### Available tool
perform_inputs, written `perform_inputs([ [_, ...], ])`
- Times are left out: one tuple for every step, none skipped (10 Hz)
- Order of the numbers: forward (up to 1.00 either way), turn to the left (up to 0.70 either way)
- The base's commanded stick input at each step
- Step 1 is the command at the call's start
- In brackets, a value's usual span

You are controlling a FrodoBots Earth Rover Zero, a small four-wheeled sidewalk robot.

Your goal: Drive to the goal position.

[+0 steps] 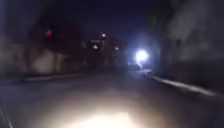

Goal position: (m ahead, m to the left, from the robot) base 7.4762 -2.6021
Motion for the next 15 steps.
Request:
perform_inputs([
  [0.7,0.02],
  [0.7,0.02],
  [0.7,0.02],
  [0.7,0.02],
  [0.7,0.02],
  [0.7,0.02],
  [0.7,0.02],
  [0.7,-0.04],
  [0.7,-0.33],
  [0.7,-0.33],
  [0.7,-0.33],
  [0.7,-0.33],
  [0.7,-0.33],
  [0.7,-0.33],
  [0.7,-0.33],
])
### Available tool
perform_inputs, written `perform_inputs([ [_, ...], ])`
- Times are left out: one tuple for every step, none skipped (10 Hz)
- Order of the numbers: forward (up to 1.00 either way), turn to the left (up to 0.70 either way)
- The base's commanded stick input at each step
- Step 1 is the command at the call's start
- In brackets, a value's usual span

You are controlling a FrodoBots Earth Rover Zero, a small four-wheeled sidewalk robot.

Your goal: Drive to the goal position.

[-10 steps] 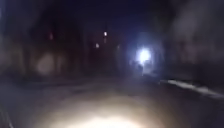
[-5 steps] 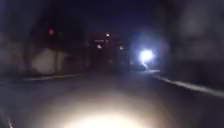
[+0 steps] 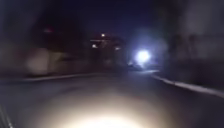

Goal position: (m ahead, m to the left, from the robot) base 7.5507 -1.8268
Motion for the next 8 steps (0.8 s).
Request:
perform_inputs([
  [0.7,-0.33],
  [0.7,-0.33],
  [0.7,-0.33],
  [0.7,-0.33],
  [0.7,-0.15],
  [0.7,0.02],
  [0.7,0.02],
  [0.7,0.02],
])
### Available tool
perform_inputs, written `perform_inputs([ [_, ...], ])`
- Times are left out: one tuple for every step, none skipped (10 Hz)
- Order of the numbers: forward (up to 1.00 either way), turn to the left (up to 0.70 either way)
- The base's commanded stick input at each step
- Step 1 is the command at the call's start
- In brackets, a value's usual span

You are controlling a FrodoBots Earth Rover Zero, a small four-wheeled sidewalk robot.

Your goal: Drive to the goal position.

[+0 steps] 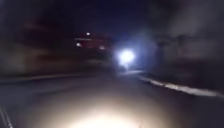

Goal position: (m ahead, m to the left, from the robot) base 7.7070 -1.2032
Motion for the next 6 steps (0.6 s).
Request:
perform_inputs([
  [0.7,0.02],
  [0.7,0.02],
  [0.7,0.02],
  [0.7,0.02],
  [0.7,0.02],
  [0.7,0.02],
])
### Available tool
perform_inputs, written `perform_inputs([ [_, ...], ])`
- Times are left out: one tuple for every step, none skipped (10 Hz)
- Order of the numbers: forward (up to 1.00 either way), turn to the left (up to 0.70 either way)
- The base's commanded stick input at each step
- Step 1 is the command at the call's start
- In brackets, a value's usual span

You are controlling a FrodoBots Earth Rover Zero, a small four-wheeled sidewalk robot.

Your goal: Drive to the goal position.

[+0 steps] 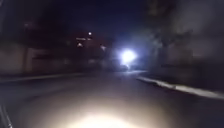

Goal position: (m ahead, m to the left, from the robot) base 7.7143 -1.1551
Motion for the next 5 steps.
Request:
perform_inputs([
  [0.7,0.02],
  [0.7,0.02],
  [0.7,0.02],
  [0.7,0.02],
  [0.7,0.02],
])
